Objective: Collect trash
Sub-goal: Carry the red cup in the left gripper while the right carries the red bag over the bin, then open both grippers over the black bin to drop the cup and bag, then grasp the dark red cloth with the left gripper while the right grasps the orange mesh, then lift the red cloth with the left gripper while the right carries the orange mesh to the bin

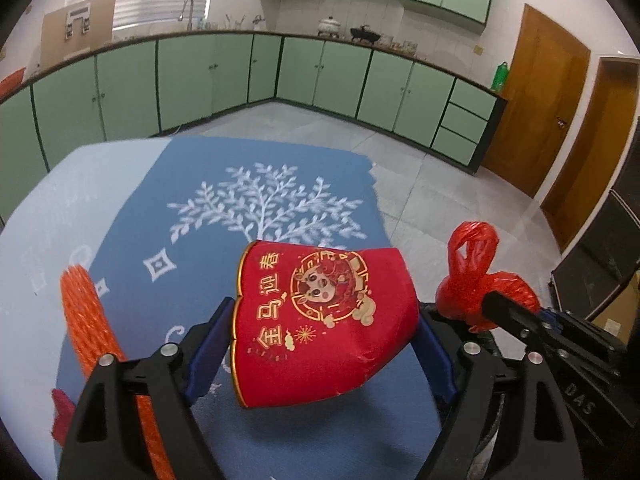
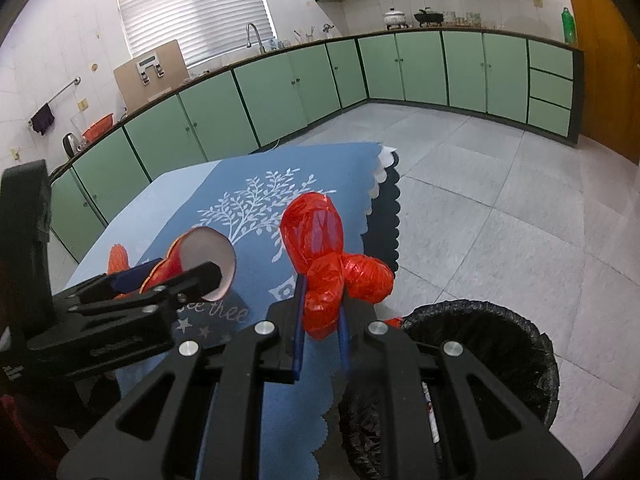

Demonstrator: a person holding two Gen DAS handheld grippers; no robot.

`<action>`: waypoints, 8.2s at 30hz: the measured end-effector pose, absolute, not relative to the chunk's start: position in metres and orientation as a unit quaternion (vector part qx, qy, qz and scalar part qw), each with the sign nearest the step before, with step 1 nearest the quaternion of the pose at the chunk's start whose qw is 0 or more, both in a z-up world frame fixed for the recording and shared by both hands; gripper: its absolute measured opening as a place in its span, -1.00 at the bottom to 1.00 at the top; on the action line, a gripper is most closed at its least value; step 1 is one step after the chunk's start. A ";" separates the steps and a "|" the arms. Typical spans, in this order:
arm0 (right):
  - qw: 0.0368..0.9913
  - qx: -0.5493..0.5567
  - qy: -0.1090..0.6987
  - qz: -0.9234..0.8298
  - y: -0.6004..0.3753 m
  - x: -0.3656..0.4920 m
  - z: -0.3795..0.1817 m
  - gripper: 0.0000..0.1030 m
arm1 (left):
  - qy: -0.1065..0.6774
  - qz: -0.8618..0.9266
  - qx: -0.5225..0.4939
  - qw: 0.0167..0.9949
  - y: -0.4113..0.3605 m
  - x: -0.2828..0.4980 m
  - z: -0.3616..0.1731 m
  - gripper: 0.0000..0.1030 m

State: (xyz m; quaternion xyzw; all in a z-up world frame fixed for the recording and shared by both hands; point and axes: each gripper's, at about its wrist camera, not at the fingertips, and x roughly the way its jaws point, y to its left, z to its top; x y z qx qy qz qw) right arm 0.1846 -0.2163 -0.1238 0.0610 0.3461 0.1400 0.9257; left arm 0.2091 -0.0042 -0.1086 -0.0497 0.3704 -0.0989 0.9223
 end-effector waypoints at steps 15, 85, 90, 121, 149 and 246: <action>0.941 0.077 0.323 0.062 -0.296 0.146 -0.108 -0.76 | 0.335 -0.190 -0.009 0.923 -0.086 0.175 -0.075 0.59; 0.934 0.040 0.322 0.152 -0.147 0.156 -0.106 0.74 | 0.321 0.008 -0.031 0.947 0.113 0.131 -0.075 0.65; 0.928 0.025 0.324 0.185 -0.108 0.159 -0.111 0.74 | 0.321 0.035 -0.038 0.946 0.142 0.124 -0.081 0.65; 0.873 -0.019 0.394 0.285 -0.031 0.168 -0.141 -0.76 | 0.346 0.051 -0.063 0.935 0.181 0.114 -0.106 0.65; 0.883 -0.011 0.404 0.238 -0.069 0.166 -0.149 -0.76 | 0.435 -0.032 -0.022 0.899 0.129 0.129 -0.157 0.77; 0.936 0.073 0.344 -0.020 -0.354 0.109 -0.133 -0.77 | 0.309 -0.256 0.041 0.915 -0.152 0.164 -0.088 0.65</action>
